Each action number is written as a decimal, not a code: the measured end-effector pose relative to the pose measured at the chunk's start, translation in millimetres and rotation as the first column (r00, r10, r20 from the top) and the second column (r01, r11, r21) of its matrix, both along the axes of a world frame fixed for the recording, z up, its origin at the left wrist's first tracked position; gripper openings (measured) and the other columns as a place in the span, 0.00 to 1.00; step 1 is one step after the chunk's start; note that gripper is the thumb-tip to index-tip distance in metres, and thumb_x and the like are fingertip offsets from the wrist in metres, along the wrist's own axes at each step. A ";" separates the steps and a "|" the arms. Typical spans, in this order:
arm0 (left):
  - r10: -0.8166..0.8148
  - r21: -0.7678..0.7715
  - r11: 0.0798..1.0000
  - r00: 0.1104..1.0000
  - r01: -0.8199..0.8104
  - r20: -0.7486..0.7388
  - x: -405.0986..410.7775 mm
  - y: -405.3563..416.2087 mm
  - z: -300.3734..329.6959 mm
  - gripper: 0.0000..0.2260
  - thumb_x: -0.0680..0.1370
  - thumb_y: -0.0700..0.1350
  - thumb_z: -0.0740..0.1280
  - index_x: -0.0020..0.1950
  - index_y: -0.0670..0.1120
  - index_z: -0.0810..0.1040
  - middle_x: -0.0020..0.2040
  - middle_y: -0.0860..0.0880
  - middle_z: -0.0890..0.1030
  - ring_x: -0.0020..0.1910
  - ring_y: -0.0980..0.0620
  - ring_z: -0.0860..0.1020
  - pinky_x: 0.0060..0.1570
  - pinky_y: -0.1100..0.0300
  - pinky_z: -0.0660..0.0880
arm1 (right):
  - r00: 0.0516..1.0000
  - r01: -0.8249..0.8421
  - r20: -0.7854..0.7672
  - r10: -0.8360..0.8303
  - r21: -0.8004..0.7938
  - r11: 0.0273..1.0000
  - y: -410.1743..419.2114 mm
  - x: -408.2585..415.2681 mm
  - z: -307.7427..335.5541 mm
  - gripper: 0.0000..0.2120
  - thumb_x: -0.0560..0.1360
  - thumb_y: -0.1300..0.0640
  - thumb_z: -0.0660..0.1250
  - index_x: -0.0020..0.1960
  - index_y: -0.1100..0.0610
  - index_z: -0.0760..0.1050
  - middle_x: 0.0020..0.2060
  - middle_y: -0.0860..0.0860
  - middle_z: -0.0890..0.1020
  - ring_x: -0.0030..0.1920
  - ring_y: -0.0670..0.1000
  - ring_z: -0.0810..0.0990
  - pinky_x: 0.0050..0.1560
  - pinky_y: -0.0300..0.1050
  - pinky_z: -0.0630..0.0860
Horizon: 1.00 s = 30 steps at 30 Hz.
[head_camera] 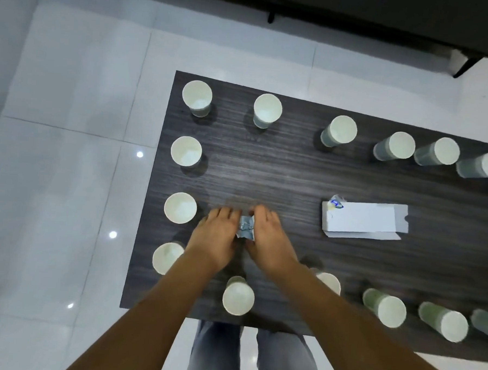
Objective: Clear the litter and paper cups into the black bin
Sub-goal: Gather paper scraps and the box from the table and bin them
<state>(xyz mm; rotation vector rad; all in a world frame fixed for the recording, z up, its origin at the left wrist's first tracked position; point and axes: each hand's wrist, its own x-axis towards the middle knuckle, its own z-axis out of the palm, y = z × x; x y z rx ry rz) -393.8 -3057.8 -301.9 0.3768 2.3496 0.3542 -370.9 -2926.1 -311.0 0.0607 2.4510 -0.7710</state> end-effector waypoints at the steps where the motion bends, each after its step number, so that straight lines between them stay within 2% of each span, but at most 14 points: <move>1: -0.016 0.002 1.000 1.000 0.016 0.005 3.5 7.5 1.5 0.26 0.77 0.45 0.63 0.73 0.47 0.59 0.71 0.47 0.65 0.70 0.46 0.63 0.67 0.53 0.63 | 1.000 0.014 0.003 -0.014 -0.006 1.000 5.7 4.9 2.8 0.19 0.75 0.65 0.64 0.64 0.58 0.64 0.61 0.54 0.71 0.62 0.53 0.67 0.62 0.46 0.68; 7: -0.091 0.023 0.996 0.996 0.091 -0.019 21.5 52.1 5.3 0.26 0.76 0.48 0.66 0.71 0.49 0.62 0.69 0.50 0.66 0.69 0.50 0.62 0.66 0.54 0.64 | 0.994 0.097 0.046 -0.096 -0.032 0.995 45.7 30.7 11.5 0.23 0.74 0.64 0.68 0.65 0.57 0.64 0.61 0.53 0.71 0.63 0.53 0.67 0.62 0.49 0.70; 11: -0.136 0.011 0.991 0.991 0.136 -0.014 33.0 83.6 4.6 0.25 0.75 0.46 0.68 0.70 0.48 0.64 0.65 0.50 0.69 0.66 0.51 0.65 0.63 0.55 0.67 | 0.994 0.104 0.038 -0.103 -0.040 0.994 76.8 47.3 12.0 0.24 0.72 0.66 0.67 0.65 0.57 0.64 0.61 0.53 0.72 0.62 0.53 0.67 0.60 0.46 0.70; 14: -0.132 -0.006 0.991 0.991 0.132 -0.013 43.2 110.9 3.9 0.23 0.76 0.46 0.67 0.69 0.48 0.65 0.65 0.49 0.69 0.66 0.50 0.66 0.63 0.55 0.67 | 0.995 0.093 0.045 -0.092 -0.032 0.995 105.5 56.2 11.3 0.28 0.72 0.65 0.67 0.69 0.58 0.61 0.64 0.54 0.70 0.65 0.54 0.66 0.63 0.47 0.69; 18: 0.021 -0.022 1.000 1.000 -0.021 -0.013 53.4 144.8 3.0 0.21 0.77 0.46 0.65 0.69 0.47 0.66 0.65 0.48 0.71 0.65 0.48 0.67 0.62 0.53 0.69 | 1.000 0.026 0.001 -0.026 0.018 0.999 156.7 62.7 7.7 0.30 0.73 0.62 0.67 0.72 0.58 0.61 0.66 0.54 0.68 0.66 0.55 0.66 0.64 0.49 0.68; 22: 0.184 -0.033 0.983 0.983 -0.183 0.012 53.5 172.8 2.1 0.22 0.77 0.47 0.65 0.70 0.45 0.66 0.64 0.45 0.72 0.64 0.46 0.69 0.61 0.50 0.71 | 1.000 -0.025 -0.007 0.027 0.186 0.982 215.7 53.1 -2.7 0.36 0.71 0.63 0.67 0.75 0.56 0.56 0.69 0.54 0.66 0.66 0.56 0.64 0.65 0.49 0.68; 26: 0.237 -0.035 0.971 0.971 -0.237 -0.013 48.6 195.7 -4.5 0.20 0.76 0.46 0.65 0.68 0.44 0.68 0.62 0.45 0.74 0.63 0.45 0.71 0.58 0.48 0.72 | 0.998 -0.057 -0.001 0.060 0.292 0.955 261.1 29.8 -20.7 0.40 0.71 0.63 0.69 0.76 0.56 0.52 0.70 0.55 0.63 0.68 0.57 0.62 0.64 0.50 0.68; 30: 0.256 -0.043 0.965 0.966 -0.257 -0.040 39.9 210.4 -16.1 0.19 0.77 0.47 0.66 0.66 0.45 0.68 0.61 0.45 0.74 0.61 0.46 0.71 0.55 0.50 0.73 | 0.980 -0.173 -0.030 0.196 0.349 0.921 279.8 3.5 -46.4 0.45 0.68 0.61 0.74 0.76 0.54 0.52 0.72 0.56 0.61 0.71 0.58 0.59 0.72 0.51 0.60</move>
